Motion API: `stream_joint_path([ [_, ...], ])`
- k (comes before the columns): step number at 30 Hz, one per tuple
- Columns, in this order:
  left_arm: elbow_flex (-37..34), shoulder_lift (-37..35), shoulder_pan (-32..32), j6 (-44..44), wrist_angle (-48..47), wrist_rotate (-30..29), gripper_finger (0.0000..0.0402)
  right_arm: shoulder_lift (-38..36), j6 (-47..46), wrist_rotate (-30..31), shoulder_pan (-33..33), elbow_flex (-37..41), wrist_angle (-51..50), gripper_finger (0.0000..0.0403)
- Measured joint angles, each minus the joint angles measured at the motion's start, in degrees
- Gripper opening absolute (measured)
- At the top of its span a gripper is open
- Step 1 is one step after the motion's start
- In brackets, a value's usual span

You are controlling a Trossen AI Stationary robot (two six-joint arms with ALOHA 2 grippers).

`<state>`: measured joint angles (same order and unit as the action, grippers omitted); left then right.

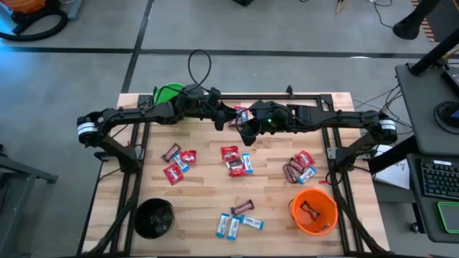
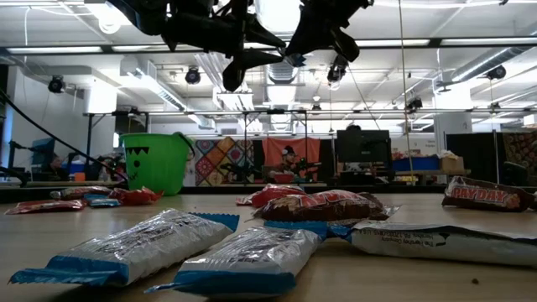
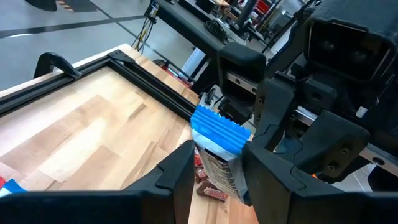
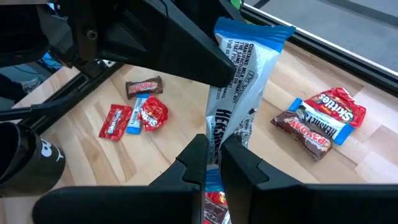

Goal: Sort candy
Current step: Put the white chocolate into the black bucket

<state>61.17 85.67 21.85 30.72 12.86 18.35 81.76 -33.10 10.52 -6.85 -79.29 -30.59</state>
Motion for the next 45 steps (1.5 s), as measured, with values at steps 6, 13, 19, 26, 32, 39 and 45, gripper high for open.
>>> stream_joint_path([
  [6, 0.0, 0.0, 0.0, 0.0, 0.0, 0.0, 0.0098, 0.0, 0.1, 0.0, 0.0, 0.0, 0.0, 0.0027],
  [13, 0.0, 0.0, 0.0, 0.0, -0.2, 0.1, 0.0027, 0.0, 0.1, 0.0, 0.0, 0.0, 1.8, 0.0027],
  [19, 0.0, 0.0, 0.0, 0.0, -0.2, 0.5, 0.0008, 0.0, 0.2, 0.0, 0.0, 0.0, 2.5, 0.0027],
  [26, 0.0, 0.0, 0.0, -0.1, -0.2, 0.7, 0.0003, -0.3, 0.9, 0.0, 0.6, 0.0, 1.7, 0.0027],
  [32, 0.0, -0.7, 0.7, -1.3, -1.2, 0.7, 0.0001, -2.1, 0.3, 1.3, 0.7, 0.0, -3.7, 0.0027],
  [39, 0.0, -3.8, 1.7, -1.8, -5.9, 0.9, 0.0001, -5.2, -0.3, 8.1, 0.5, 0.0, -11.5, 0.0027],
  [45, 0.0, -10.3, 1.5, -4.3, -18.8, 1.4, 0.0000, -6.6, -0.8, 11.1, -0.3, 0.1, -18.9, 0.0027],
])
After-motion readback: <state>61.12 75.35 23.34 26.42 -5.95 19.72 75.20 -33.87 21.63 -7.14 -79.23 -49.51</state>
